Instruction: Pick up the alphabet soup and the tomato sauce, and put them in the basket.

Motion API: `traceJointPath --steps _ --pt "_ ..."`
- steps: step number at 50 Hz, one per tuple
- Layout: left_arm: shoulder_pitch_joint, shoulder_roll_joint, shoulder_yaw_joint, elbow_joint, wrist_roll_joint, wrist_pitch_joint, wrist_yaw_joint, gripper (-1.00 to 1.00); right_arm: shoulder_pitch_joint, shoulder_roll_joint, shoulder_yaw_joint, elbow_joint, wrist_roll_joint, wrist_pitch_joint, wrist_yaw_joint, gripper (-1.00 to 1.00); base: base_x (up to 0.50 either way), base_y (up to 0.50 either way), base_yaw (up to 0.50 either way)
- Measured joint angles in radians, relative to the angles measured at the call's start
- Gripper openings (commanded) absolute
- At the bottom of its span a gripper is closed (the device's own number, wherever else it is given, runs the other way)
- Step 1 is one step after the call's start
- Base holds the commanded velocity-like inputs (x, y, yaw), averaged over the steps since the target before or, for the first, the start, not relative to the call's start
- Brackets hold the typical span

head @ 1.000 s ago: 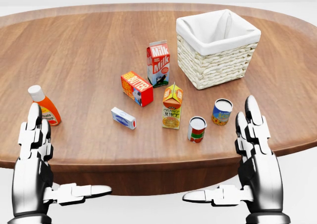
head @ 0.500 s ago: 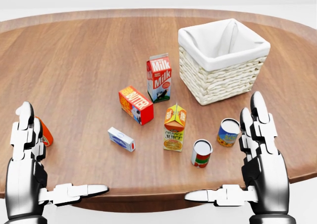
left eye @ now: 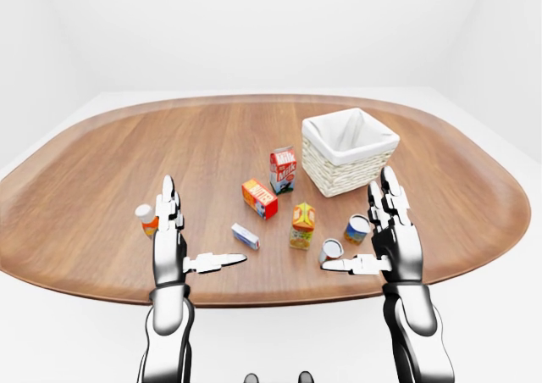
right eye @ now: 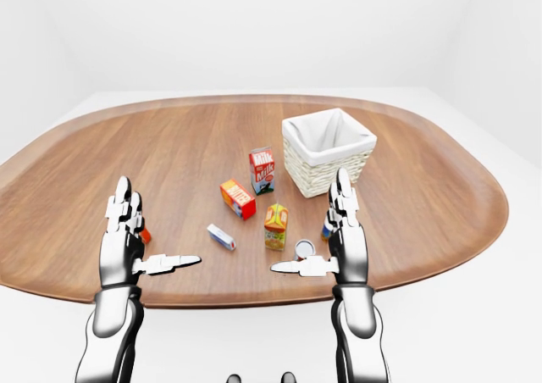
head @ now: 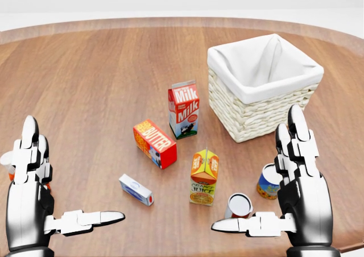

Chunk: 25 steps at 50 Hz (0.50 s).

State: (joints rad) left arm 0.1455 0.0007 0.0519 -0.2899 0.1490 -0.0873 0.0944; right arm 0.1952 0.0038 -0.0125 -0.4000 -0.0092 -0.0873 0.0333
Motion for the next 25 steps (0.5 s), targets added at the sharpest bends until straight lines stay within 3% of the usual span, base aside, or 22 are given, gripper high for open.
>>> traceJointPath --steps 25 --pt "-0.007 0.0 0.004 -0.005 -0.003 0.0 0.003 1.0 -0.006 0.0 -0.003 0.001 -0.003 0.0 -0.004 1.0 0.29 0.0 0.0"
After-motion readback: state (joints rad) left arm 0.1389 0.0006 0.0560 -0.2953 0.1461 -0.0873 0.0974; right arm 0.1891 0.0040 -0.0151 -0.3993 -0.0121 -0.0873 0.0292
